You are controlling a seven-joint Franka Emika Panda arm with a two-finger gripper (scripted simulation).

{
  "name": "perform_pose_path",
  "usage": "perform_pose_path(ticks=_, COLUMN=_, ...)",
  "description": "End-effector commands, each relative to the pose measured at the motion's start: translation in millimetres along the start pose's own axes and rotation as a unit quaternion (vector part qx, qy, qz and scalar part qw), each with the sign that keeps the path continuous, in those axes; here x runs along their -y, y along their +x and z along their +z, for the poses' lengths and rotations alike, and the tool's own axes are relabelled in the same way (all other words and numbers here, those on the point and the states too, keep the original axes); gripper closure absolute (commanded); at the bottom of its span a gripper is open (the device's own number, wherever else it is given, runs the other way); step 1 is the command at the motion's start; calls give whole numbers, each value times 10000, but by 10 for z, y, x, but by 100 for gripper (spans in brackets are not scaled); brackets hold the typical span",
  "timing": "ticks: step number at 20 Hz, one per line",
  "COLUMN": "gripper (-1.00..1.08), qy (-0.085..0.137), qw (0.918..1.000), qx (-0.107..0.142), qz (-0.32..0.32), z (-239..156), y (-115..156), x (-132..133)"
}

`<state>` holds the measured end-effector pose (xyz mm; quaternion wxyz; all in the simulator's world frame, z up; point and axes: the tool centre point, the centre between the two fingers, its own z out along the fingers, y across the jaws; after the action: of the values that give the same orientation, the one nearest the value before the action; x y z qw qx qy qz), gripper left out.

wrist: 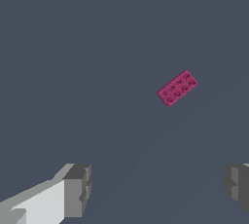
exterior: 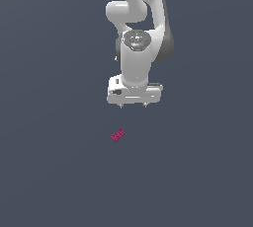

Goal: Pick up the object and move it to a goal position.

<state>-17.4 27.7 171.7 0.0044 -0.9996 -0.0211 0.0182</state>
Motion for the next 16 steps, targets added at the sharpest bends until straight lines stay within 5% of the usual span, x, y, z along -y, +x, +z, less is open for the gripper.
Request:
perform_pose_path(ticks=1, gripper=-92, qy=1, qw=10000, qx=0, qz=34, z=8, y=5, x=-13)
perform_pose_path(ticks=16, gripper=-92, qy=61, qw=9906, qx=-37, qz=1368, z=311, y=228, x=-212)
